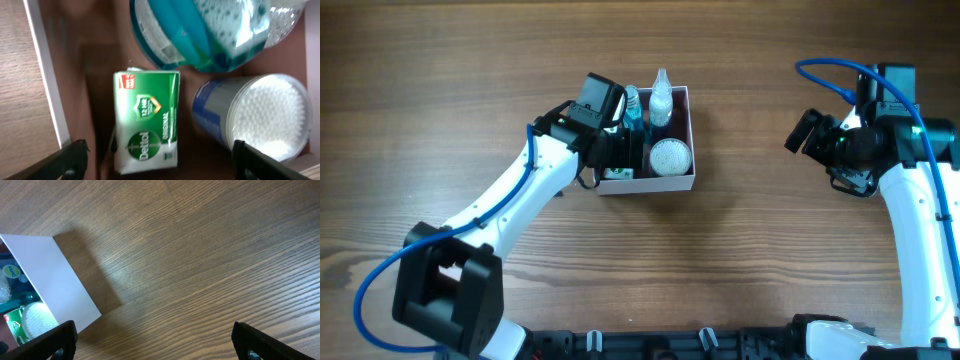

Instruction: Pack container

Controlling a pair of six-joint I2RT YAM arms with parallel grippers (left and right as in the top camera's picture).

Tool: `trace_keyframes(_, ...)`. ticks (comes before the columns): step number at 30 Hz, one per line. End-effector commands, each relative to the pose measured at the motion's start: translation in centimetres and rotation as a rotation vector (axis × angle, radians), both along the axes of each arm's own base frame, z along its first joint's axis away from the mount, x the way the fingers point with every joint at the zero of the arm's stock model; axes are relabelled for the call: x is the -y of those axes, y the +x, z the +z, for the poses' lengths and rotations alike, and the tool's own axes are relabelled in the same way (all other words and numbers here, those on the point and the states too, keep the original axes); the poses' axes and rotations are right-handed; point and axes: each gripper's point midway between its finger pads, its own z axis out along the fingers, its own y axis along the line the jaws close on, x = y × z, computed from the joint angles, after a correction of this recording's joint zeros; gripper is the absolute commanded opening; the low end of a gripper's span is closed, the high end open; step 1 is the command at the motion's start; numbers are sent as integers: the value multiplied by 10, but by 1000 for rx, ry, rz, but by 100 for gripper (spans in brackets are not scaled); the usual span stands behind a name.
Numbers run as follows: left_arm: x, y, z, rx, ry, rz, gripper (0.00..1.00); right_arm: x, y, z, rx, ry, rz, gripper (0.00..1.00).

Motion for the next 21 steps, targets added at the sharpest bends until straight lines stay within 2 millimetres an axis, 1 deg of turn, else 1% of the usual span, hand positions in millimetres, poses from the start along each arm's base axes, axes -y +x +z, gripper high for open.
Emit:
trace_keyframes(1,-31,0,30,79,95,84,100,-2,-2,-3,-11,12,14,100)
trace_keyframes(2,-44,-3,41,91,109,148,100,-2,-2,-3,-11,12,14,100)
trace_keyframes(3,-53,-6,48,96,110,193,100,-2,-2,-3,-11,12,14,100)
trace_keyframes(6,-88,-21,78,95,56,415,100,-2,-1,-3,-10,12,14,100)
trace_keyframes(8,-114,-34,95,79,-28,635,100,-2,0,-3,-7,11,14,100)
trace_keyframes(9,-123,-38,100,71,-56,710,100,-2,0,-2,-5,11,13,100)
trace_keyframes(10,-143,-49,111,42,-162,918,100,-2,0,-2,-4,12,13,100)
trace_keyframes(12,-149,-53,116,31,-208,965,100,-2,0,-2,-4,12,14,100)
trace_keyframes(14,-155,-54,115,25,-216,986,100,-2,0,-2,-3,11,16,100)
trace_keyframes(16,-159,-56,104,-14,-226,1061,100,-2,0,-2,-3,11,16,100)
trace_keyframes(21,-168,-67,51,-193,-232,1340,100,-2,0,-2,-5,9,21,100)
